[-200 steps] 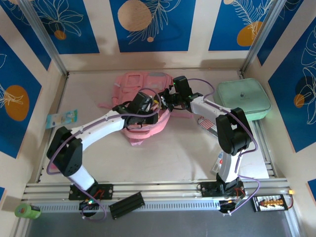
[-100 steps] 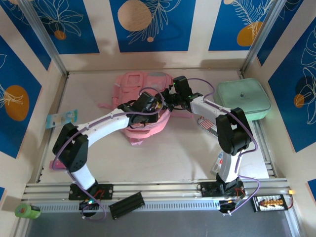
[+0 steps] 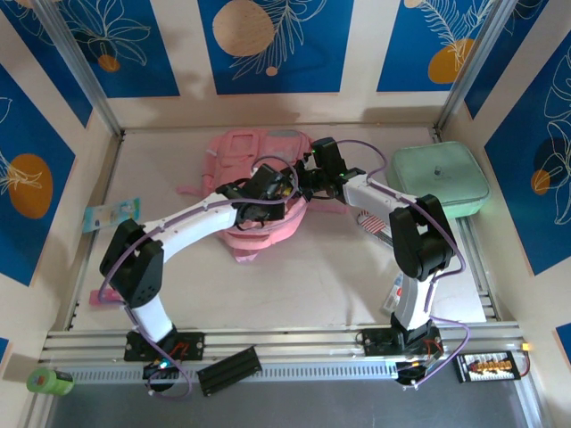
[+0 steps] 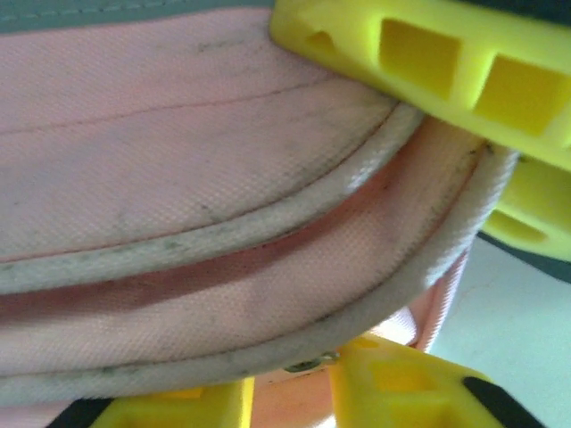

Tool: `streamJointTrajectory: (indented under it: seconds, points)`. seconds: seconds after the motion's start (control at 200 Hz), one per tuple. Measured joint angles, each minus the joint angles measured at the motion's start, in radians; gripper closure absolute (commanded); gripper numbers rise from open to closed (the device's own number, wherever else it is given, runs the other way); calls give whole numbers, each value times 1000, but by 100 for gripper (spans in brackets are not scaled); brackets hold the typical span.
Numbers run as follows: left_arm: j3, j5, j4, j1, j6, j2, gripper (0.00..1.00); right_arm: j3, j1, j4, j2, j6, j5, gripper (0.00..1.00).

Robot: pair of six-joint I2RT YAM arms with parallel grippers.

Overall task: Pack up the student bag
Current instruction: Unzip the student bag at the top-center of the table.

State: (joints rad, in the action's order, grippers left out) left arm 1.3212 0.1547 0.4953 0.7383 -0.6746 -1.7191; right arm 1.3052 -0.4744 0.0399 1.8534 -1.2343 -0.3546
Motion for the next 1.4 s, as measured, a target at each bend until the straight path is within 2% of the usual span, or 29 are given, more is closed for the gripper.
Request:
streamJointTrajectory:
  seconds: [0.125,0.455,0.68,0.805,0.925,1.01,1.185,1.4]
  points:
    - [0,10,0,0,-3,0,92,0,0,5,0,9,6,78]
    - [-101,1,-54,-17,-2,91,98,-6,9,23,-18,19,15,82]
    - [-187,-54,-62,-84,-13,156,92,-8,11,30,-23,22,15,82]
    - [-191,-93,-58,-105,-15,175,83,-8,11,29,-23,22,14,82]
    - [-201,-129,-70,-116,18,181,68,-8,12,29,-24,22,14,82]
    - [-201,-145,-78,-119,29,179,62,-8,12,30,-24,22,14,82]
    - [-194,-151,-78,-119,68,165,61,-8,12,30,-24,22,14,82]
    - [-165,-139,-42,-119,82,132,70,-8,12,31,-24,22,14,82]
